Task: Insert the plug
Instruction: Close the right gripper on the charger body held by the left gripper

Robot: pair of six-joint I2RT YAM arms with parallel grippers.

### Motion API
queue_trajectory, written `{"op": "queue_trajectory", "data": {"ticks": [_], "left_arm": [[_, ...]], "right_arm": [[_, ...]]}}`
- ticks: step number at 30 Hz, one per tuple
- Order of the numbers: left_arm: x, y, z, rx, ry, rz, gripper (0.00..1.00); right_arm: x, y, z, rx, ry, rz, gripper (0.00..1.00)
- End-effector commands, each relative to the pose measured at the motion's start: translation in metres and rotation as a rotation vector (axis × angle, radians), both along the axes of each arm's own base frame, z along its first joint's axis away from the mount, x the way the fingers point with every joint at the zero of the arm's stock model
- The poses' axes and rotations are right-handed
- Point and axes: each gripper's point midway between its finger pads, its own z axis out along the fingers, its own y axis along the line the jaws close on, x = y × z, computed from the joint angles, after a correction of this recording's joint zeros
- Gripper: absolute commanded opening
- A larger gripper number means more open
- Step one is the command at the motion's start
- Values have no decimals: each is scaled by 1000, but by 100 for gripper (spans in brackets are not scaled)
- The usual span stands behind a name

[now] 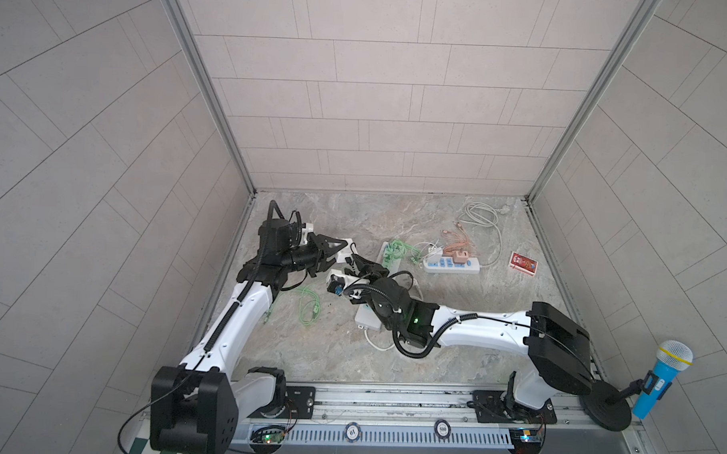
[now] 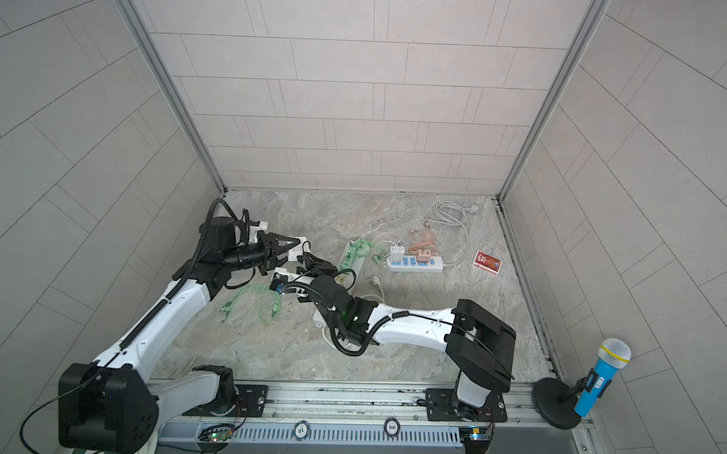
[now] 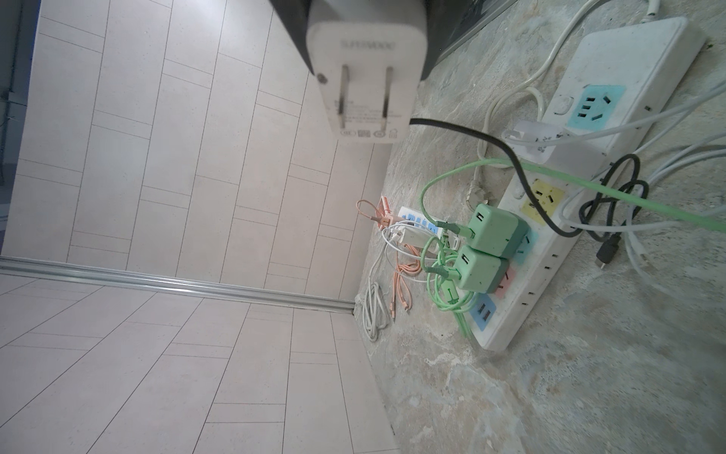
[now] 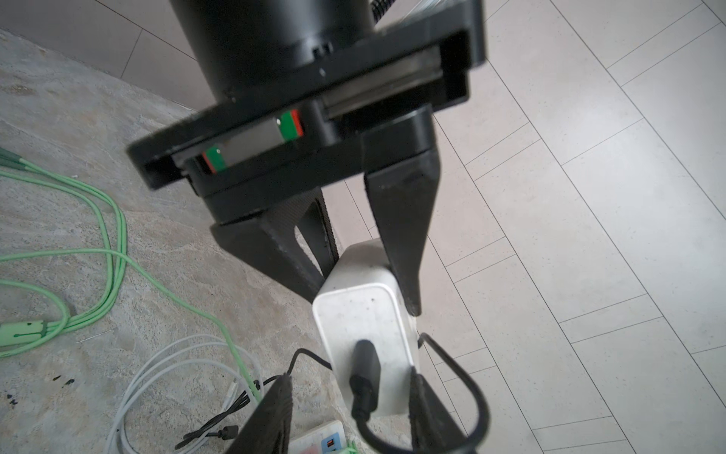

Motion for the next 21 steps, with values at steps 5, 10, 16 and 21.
{"op": "queue_trajectory", "data": {"ticks": [5,10,16,21], "left_arm": [[-36,-19,-8,-61,60,-160,0],[-40,-18,-22,-21,93,-175,0],[-49,-18,-32,-16,131,-202,0],[-50,-20,-28,-24,130,-217,0]], "right_arm": [[17,-28,38,118,-80,-109,48],[17,-35,34,81,-73,-122,49],[21,-29,21,65,-47,-110,49],[23,-21,12,46,-35,-99,48]]}}
